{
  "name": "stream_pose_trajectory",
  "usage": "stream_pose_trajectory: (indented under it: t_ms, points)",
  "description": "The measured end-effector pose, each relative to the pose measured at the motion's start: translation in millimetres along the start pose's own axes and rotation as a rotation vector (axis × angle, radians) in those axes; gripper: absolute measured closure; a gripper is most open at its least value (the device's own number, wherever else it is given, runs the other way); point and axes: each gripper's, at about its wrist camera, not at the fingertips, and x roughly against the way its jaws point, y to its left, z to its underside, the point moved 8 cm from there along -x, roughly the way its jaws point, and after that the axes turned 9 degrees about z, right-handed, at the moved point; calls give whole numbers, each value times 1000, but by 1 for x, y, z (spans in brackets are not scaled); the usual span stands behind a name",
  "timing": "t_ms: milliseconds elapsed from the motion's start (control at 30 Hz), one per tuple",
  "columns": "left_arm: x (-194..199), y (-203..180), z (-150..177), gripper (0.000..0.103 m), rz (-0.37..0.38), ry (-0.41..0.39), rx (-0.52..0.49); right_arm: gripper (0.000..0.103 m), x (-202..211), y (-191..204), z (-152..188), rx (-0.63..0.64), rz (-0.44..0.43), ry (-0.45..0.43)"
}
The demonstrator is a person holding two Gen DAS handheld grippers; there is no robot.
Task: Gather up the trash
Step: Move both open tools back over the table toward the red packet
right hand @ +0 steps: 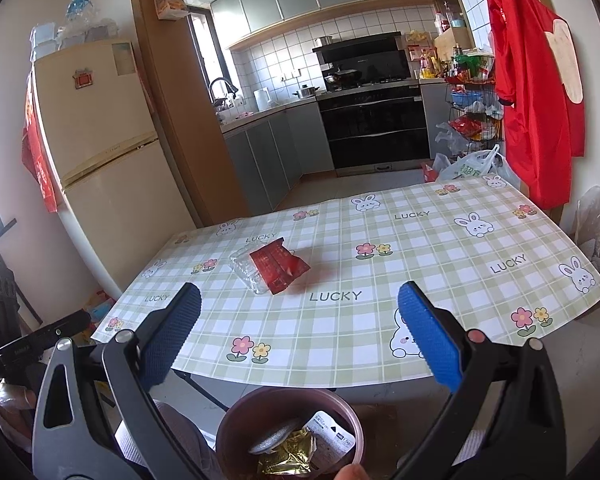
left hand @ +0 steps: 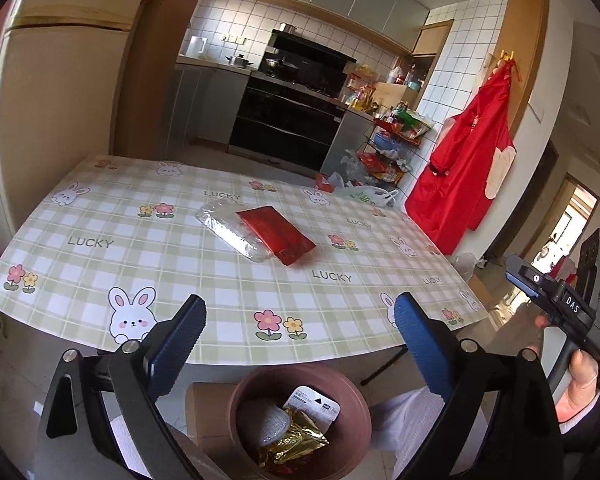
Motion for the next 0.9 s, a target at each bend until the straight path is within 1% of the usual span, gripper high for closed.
stream_pose_trajectory:
  t_ms: [200, 300, 467, 567, 633, 767, 833, 900]
  points:
    - [-2, 10, 4, 7, -25, 11, 16, 6, -5, 1, 5, 13, 11, 14]
    - [-3, 13, 7, 7, -35, 17, 22, 6, -9, -2, 8, 28, 35, 17]
    - [-10, 25, 10, 7, -57, 36, 36, 6, -27, -6, 7, 63, 51, 39]
    - [-15, 34, 11, 7, -67, 48, 51, 6, -42, -5, 3, 74, 33, 57]
    - [-20, 41, 11, 6, -83, 57, 56, 6, -56, -3, 1, 107, 19, 76]
    - [-36, 60, 10, 6, -147, 87, 58, 6, -86, 1, -8, 191, 12, 94]
    - [-45, 71, 9, 6, -169, 98, 61, 6, -106, 6, -14, 213, -33, 119]
    - [-55, 81, 6, 6, -190, 107, 61, 6, -127, 11, -18, 238, -51, 144]
